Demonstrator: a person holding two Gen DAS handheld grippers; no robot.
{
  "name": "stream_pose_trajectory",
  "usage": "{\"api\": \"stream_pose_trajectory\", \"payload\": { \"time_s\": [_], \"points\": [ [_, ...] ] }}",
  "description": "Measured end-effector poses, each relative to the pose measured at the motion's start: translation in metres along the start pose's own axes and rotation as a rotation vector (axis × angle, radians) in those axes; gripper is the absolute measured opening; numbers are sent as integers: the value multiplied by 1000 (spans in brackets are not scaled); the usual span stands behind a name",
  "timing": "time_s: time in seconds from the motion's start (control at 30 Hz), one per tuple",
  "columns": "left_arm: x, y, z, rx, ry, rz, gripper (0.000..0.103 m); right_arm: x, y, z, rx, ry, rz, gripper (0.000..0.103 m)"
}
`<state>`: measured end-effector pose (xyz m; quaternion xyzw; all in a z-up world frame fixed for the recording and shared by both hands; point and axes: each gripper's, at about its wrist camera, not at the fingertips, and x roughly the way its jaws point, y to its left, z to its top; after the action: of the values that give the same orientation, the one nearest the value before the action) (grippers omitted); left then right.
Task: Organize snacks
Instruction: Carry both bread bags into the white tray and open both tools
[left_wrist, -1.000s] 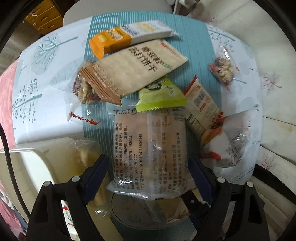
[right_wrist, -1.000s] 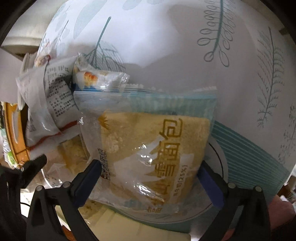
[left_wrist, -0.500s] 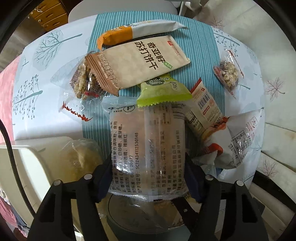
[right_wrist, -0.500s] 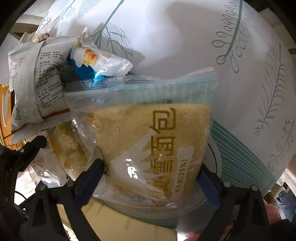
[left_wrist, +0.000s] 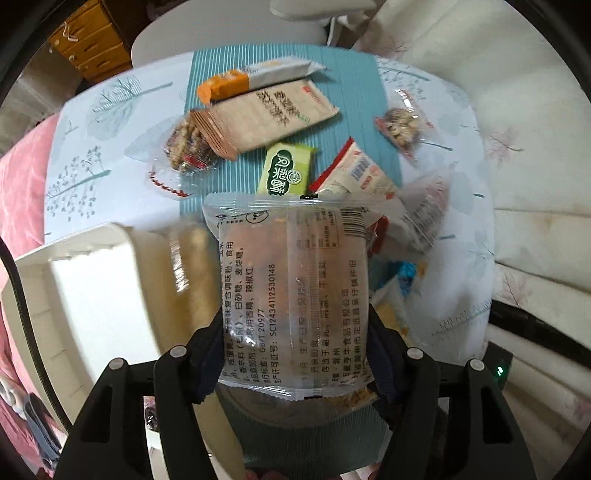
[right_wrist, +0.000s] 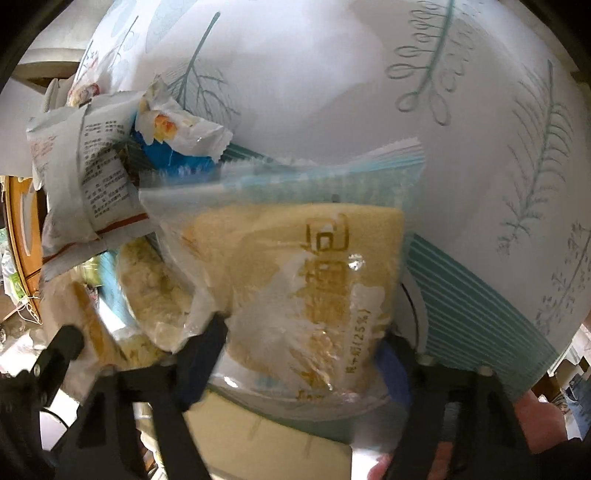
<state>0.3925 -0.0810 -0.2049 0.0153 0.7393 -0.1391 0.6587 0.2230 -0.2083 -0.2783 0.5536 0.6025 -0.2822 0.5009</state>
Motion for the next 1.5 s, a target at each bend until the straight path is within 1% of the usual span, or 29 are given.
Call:
{"api": "stream_pose_trajectory", "payload": {
  "time_s": [0.2,0.27,0.33,0.43,0.47,0.6,0.73,0.87,1.0,1.07,1.2,1.27,1.37,1.5],
  "points": [
    [-42,12,-29,11,-58,-48,65,-8,-20,-4,53,4,51,52],
    [-58,19,-41,21,-82,-62,65,-10,-28,-8,66,-3,50,50],
    [-69,27,-51,27,-99,-73,65,-13,-35,-14,85,-4,49,49],
    [-92,43,-72,37,-127,-96,66,-19,-50,-24,124,-11,74,48],
    [-101,48,-81,49,-139,-104,66,-23,-51,-39,133,-20,79,48],
    [-124,64,-108,65,-174,-117,66,-41,-65,-56,161,-64,108,48],
    [-141,89,-134,65,-201,-134,66,-65,-73,-79,159,-120,160,48],
    [-153,116,-156,58,-230,-149,66,-85,-80,-109,123,-185,211,48],
    [-160,138,-172,66,-268,-152,67,-104,-89,-144,77,-228,254,48],
    [-162,149,-181,73,-293,-148,67,-107,-85,-161,55,-251,261,48],
    [-163,171,-197,86,-330,-147,68,-115,-75,-195,-47,-312,280,48],
    [-161,182,-205,99,-341,-157,68,-111,-61,-213,-97,-329,292,49],
    [-159,195,-217,120,-361,-164,68,-105,-50,-233,-163,-332,314,49],
    [-152,211,-232,153,-389,-155,69,-95,-38,-261,-242,-313,328,49]
  ]
}}
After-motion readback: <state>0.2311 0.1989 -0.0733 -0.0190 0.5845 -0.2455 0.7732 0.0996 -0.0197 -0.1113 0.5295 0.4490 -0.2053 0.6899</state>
